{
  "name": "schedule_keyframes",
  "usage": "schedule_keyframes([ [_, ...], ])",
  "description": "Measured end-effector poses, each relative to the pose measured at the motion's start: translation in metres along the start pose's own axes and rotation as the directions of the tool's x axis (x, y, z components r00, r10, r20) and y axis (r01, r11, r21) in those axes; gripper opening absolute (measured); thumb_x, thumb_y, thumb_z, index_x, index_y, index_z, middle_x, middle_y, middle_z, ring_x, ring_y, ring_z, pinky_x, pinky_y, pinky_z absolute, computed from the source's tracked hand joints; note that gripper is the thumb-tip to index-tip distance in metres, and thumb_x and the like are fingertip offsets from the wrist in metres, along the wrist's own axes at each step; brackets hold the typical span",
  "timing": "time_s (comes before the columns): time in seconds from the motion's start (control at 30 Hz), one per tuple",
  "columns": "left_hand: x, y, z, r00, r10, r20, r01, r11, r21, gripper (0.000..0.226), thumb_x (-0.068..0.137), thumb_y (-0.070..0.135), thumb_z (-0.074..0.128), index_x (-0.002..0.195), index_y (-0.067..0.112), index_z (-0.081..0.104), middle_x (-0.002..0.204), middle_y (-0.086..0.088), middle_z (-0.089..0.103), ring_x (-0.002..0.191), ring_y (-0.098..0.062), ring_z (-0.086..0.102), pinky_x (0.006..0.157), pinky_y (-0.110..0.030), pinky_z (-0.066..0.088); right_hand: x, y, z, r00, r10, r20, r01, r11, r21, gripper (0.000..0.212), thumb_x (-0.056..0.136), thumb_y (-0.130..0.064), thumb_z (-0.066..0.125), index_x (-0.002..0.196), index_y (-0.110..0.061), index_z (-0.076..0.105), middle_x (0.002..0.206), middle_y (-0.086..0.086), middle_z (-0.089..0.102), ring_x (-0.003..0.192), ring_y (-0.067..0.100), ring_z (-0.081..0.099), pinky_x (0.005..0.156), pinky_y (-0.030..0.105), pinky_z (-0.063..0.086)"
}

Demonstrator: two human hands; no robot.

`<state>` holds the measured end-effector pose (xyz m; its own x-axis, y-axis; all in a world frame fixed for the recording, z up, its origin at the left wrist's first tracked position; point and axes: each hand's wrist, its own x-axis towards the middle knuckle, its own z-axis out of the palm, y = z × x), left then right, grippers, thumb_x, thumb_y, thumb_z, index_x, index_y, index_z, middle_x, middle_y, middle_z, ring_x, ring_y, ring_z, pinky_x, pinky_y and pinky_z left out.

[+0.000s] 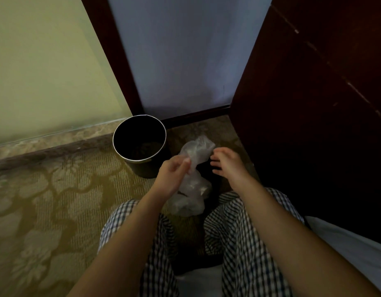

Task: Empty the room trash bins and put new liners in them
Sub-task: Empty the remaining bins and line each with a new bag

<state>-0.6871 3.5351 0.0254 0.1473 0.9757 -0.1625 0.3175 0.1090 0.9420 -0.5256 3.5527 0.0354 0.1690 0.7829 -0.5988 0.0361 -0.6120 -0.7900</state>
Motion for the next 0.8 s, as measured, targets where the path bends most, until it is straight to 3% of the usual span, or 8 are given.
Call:
schedule_keyframes([
  [0.13,-0.005,0.001,-0.008,0.989,-0.014,0.146,0.025,0.997,-0.07,0.044,0.097,0.022,0.05,0.054,0.014,0.046,0.052,-0.004,0.036,0.046,-0.004,0.033,0.048,-0.016,0.028,0.011,-0.001,-0.005,0.984,0.166,0.063,-0.174,0.968,0.182,0.022,0.097,-0.036,0.048,0.116,-0.024,0.049,0.12,0.005,0.055,0.11,0.024,0.054,0.079,0.034,0.049],
  [0.27,-0.007,0.0,-0.019,0.969,-0.061,0.238,0.102,0.981,-0.166,0.053,0.091,0.037,0.053,0.066,-0.01,0.05,0.062,-0.01,0.041,0.052,-0.016,0.032,0.048,-0.024,0.026,0.014,-0.005,-0.004,0.93,0.25,0.271,-0.329,0.895,0.302,0.025,0.096,-0.026,0.053,0.116,-0.011,0.058,0.108,0.012,0.064,0.091,0.022,0.063,0.077,0.033,0.052],
  [0.37,-0.006,-0.005,-0.023,0.975,-0.088,0.204,0.124,0.978,-0.168,0.061,0.09,0.042,0.056,0.074,-0.016,0.053,0.067,-0.011,0.048,0.056,-0.019,0.038,0.051,-0.028,0.031,0.012,-0.01,-0.009,0.881,0.243,0.406,-0.349,0.913,0.211,0.019,0.096,-0.019,0.053,0.105,-0.006,0.063,0.091,0.009,0.065,0.078,0.017,0.063,0.066,0.025,0.053],
  [0.43,-0.004,-0.008,-0.024,0.993,-0.079,0.089,0.087,0.992,-0.095,0.047,0.095,0.03,0.055,0.066,-0.007,0.058,0.058,-0.007,0.05,0.056,-0.014,0.046,0.054,-0.025,0.035,0.011,-0.013,-0.017,0.89,0.215,0.402,-0.304,0.937,0.173,0.016,0.095,-0.018,0.055,0.101,-0.007,0.065,0.081,0.006,0.063,0.067,0.013,0.06,0.054,0.022,0.05],
  [0.53,0.0,-0.012,-0.028,0.995,-0.044,-0.093,0.049,0.997,0.057,0.034,0.096,0.014,0.052,0.066,0.002,0.063,0.051,0.01,0.047,0.046,0.002,0.043,0.048,-0.012,0.031,0.005,-0.015,-0.028,0.95,0.124,0.286,-0.187,0.96,0.207,0.014,0.093,-0.014,0.057,0.105,-0.012,0.063,0.066,0.0,0.05,0.048,0.005,0.04,0.039,0.016,0.03],
  [0.6,0.003,-0.017,-0.03,0.991,-0.032,-0.127,0.047,0.992,0.119,0.032,0.094,0.013,0.054,0.063,0.008,0.058,0.049,0.011,0.044,0.046,0.0,0.042,0.048,-0.014,0.03,0.0,-0.017,-0.035,0.959,0.062,0.275,-0.126,0.967,0.22,0.014,0.092,-0.01,0.056,0.105,-0.013,0.062,0.062,-0.001,0.052,0.047,0.005,0.043,0.042,0.017,0.032],
  [0.7,0.004,-0.022,-0.03,0.985,-0.037,-0.168,0.071,0.978,0.199,0.035,0.092,0.012,0.057,0.059,0.022,0.049,0.053,0.009,0.042,0.05,-0.003,0.038,0.05,-0.025,0.03,-0.013,-0.02,-0.044,0.954,-0.008,0.299,-0.046,0.984,0.174,0.024,0.091,-0.001,0.052,0.107,-0.016,0.063,0.079,0.008,0.057,0.07,0.016,0.053,0.059,0.024,0.044],
  [0.8,0.004,-0.023,-0.03,0.976,-0.064,-0.206,0.122,0.952,0.282,0.029,0.092,0.012,0.055,0.064,0.02,0.051,0.058,0.005,0.048,0.057,-0.011,0.045,0.052,-0.028,0.031,-0.02,-0.02,-0.047,0.971,-0.083,0.224,0.058,0.992,0.116,0.032,0.089,0.005,0.049,0.112,-0.013,0.061,0.07,0.0,0.049,0.06,0.007,0.049,0.053,0.019,0.044],
])
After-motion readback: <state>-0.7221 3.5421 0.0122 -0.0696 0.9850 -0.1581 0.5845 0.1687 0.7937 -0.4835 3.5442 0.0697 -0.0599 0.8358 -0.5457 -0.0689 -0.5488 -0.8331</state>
